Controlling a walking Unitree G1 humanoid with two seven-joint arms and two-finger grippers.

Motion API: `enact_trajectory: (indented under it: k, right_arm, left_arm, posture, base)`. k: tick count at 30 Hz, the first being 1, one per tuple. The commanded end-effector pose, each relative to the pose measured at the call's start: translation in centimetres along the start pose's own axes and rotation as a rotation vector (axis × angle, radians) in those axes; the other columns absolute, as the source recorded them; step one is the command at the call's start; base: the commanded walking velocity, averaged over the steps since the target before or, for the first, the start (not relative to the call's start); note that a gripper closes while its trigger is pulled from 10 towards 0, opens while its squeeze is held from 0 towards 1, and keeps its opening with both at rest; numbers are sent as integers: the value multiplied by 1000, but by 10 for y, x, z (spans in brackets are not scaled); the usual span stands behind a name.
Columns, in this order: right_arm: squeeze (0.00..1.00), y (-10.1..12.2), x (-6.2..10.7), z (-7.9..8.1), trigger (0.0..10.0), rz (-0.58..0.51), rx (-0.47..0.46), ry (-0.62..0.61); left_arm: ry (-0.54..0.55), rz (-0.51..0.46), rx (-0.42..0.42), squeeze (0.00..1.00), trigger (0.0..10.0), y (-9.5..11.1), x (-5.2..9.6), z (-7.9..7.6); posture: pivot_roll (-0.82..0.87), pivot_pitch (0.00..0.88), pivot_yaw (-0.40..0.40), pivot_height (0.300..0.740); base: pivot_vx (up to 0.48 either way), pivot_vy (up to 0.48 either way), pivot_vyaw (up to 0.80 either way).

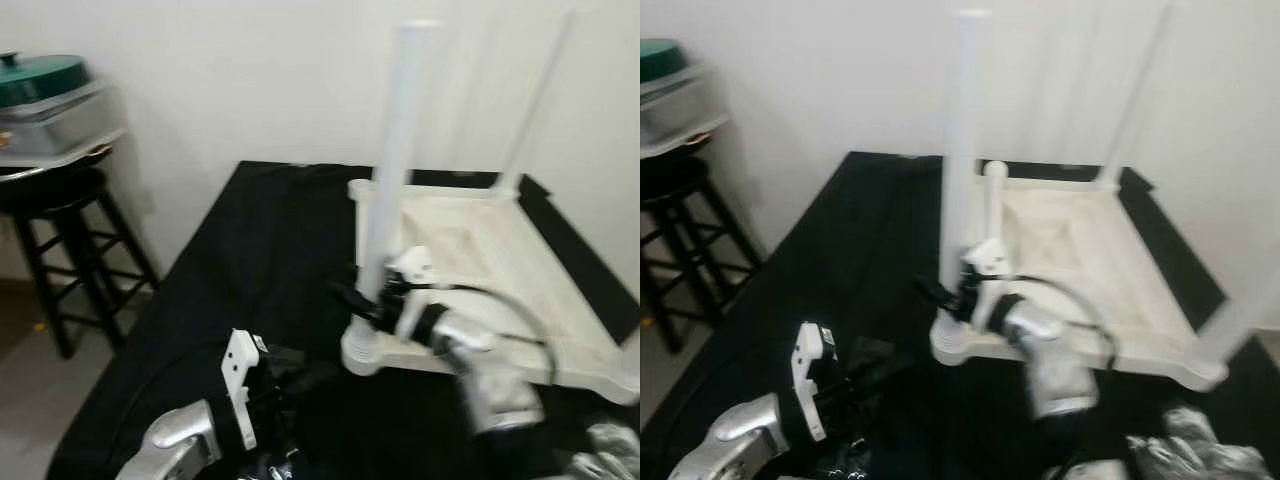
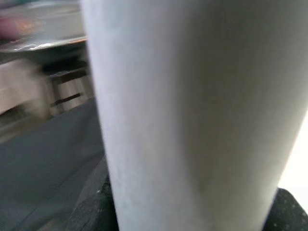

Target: Building children table

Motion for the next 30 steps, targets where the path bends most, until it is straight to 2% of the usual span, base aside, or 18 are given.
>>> enact_trajectory:
  k: [1, 2, 3, 7, 10, 11, 12, 13, 14, 15, 17, 18, 19, 20, 21, 24, 27, 30]
  right_arm:
    - [0, -41, 9, -7, 0, 200, -36, -78]
    - [0, -36, 10, -3, 0, 181, -87, -117]
    - [0, -36, 10, -3, 0, 181, -87, -117]
    - [0, -22, 2, -8, 0, 165, -37, -111]
    - [0, -20, 0, -8, 0, 166, -23, -107]
    - [0, -15, -3, -10, 10000, 157, -20, -91]
    - [0, -15, -3, -10, 10000, 157, -20, -91]
    - [992, -7, -7, -14, 10000, 130, -17, -57]
    - [992, -7, -7, -14, 10000, 130, -17, -57]
    - [1000, 3, -12, -18, 10000, 88, -19, 6]
    - [1000, 36, -15, -18, 10000, -53, 0, 180]
    - [1000, 36, -15, -18, 10000, -53, 0, 180]
    - [482, 49, -10, -16, 10000, -113, 28, 295]
    - [482, 49, -10, -16, 10000, -113, 28, 295]
    - [0, 57, -4, -15, 10000, -147, 64, 400]
    - [0, 60, 3, -18, 10000, -152, 107, 519]
    - [0, 56, 2, -27, 10000, -114, 129, 618]
    - [0, 53, -6, -33, 10000, -91, 139, 635]
  left_arm:
    - [-3, 11, 1, 0, 10000, 0, 1, 1]
    - [-2, 11, 0, 0, 10000, 0, 0, 2]
    - [-2, 11, 0, 0, 10000, 0, 0, 2]
    - [-7, 17, -5, 0, 10000, 0, -1, 3]
    - [-5, 15, -7, 0, 10000, 1, -1, 3]
    - [0, 12, -8, 0, 10000, 1, -2, 3]
    - [0, 12, -8, 0, 10000, 1, -2, 3]
    - [3, 10, -9, 0, 10000, 1, -2, 4]
    - [3, 10, -9, 0, 10000, 1, -2, 4]
    - [4, 9, -10, 0, 10000, 1, -3, 4]
    - [7, 6, -11, 0, 10000, 1, -5, 5]
    - [7, 6, -11, 0, 10000, 1, -5, 5]
    - [9, 4, -11, 0, 10000, 1, -5, 5]
    - [9, 4, -11, 0, 10000, 1, -5, 5]
    - [10, 1, -12, 0, 10000, 1, -6, 6]
    - [13, -1, -13, 0, 10000, 1, -7, 6]
    - [15, -2, -20, 0, 10000, 1, -8, 6]
    - [17, -3, -22, 0, 10000, 1, -8, 7]
  posture:
    - [-14, 0, -4, 740]
    - [-28, 0, 4, 740]
    - [-28, 0, 4, 740]
    - [-18, 0, -7, 740]
    - [-18, 0, -7, 740]
    - [-14, 0, -7, 740]
    - [-14, 0, -7, 740]
    - [-12, 0, -9, 740]
    - [-12, 0, -9, 740]
    - [-11, 0, -13, 740]
    - [-10, 0, -15, 740]
    - [-10, 0, -15, 740]
    - [-10, 0, -17, 740]
    - [-10, 0, -17, 740]
    - [-10, 0, -20, 740]
    - [-2, 0, -25, 740]
    - [2, 0, -29, 740]
    - [7, 0, -32, 740]
  base:
    - [0, 0, 0]
    - [0, 0, 0]
    - [0, 0, 0]
    - [0, 0, 0]
    - [0, 0, 0]
    - [0, 0, 0]
    - [0, 0, 0]
    - [0, 0, 0]
    - [0, 0, 0]
    - [0, 0, 0]
    - [0, 0, 0]
    - [0, 0, 0]
    - [0, 0, 0]
    - [0, 0, 0]
    - [0, 0, 0]
    - [0, 0, 0]
    - [0, 0, 0]
    - [0, 0, 0]
Point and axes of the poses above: a point about 5 cm out from each wrist's last joint towards the gripper, its own x axis pointing back from the gripper into the wrist, its own y axis along the axis of the wrist's last joint, z = x × y, the point moved 4 cm from there along -x, pointing out of the wrist towards the gripper, and after that the axes turned 4 degrees about x, right-handed, at the moved point
